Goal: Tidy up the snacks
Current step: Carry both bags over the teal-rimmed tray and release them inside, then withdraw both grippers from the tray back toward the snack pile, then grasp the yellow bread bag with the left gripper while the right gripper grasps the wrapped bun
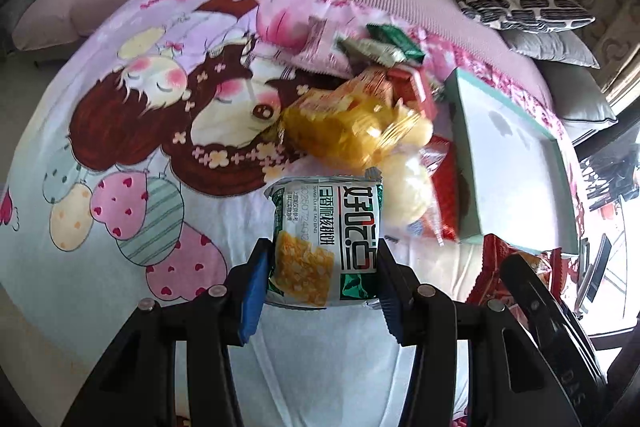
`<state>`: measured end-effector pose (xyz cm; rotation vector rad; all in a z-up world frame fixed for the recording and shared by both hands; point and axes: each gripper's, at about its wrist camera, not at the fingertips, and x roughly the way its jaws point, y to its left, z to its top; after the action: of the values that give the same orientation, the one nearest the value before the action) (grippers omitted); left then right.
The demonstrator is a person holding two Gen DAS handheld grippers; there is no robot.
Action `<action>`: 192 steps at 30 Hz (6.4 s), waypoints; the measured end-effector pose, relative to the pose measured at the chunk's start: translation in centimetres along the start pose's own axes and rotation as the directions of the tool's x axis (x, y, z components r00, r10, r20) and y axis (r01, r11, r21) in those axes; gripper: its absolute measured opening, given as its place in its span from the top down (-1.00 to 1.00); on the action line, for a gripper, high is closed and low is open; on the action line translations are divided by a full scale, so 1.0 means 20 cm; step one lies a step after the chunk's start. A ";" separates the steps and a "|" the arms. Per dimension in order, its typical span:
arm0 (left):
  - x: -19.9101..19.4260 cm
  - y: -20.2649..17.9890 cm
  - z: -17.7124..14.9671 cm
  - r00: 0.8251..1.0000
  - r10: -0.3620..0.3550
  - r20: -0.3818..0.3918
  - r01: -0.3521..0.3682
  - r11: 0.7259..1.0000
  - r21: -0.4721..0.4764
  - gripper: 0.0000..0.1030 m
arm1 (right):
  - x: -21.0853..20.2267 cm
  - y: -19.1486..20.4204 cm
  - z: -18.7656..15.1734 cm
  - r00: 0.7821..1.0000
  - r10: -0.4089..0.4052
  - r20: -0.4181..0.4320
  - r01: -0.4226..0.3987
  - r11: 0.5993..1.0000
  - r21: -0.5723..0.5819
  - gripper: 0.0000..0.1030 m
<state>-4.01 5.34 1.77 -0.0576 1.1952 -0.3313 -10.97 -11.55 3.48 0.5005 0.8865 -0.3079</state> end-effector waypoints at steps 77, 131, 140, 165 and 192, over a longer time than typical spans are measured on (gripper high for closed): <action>0.66 -1.10 0.69 0.984 -0.064 0.165 -0.007 0.917 0.399 -0.45 | 0.45 -0.87 0.91 0.933 -0.354 0.067 0.326 0.908 0.263 -0.24; 0.21 -0.69 0.85 0.975 0.078 0.210 -0.116 0.977 0.177 -0.91 | 0.09 -0.62 0.91 0.920 -0.383 0.084 0.373 0.921 0.113 -1.00; 0.14 -0.68 0.76 0.976 0.085 0.202 -0.128 0.970 0.208 -0.91 | 0.07 -0.58 0.82 0.925 -0.374 0.073 0.367 0.926 0.093 -1.00; 0.21 -0.18 0.39 0.984 0.152 0.090 -0.158 0.986 0.060 -0.91 | 0.15 -0.39 0.40 0.971 -0.239 0.005 0.238 0.971 0.029 -1.00; 0.22 0.15 0.38 0.993 0.116 0.035 -0.111 0.988 -0.106 -0.91 | 0.32 0.15 0.17 0.988 -0.138 -0.067 0.126 0.980 -0.154 -1.00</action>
<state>5.16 6.00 0.00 -0.0863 1.1689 -0.1669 -3.53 -11.15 1.07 0.3170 1.0126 -0.3418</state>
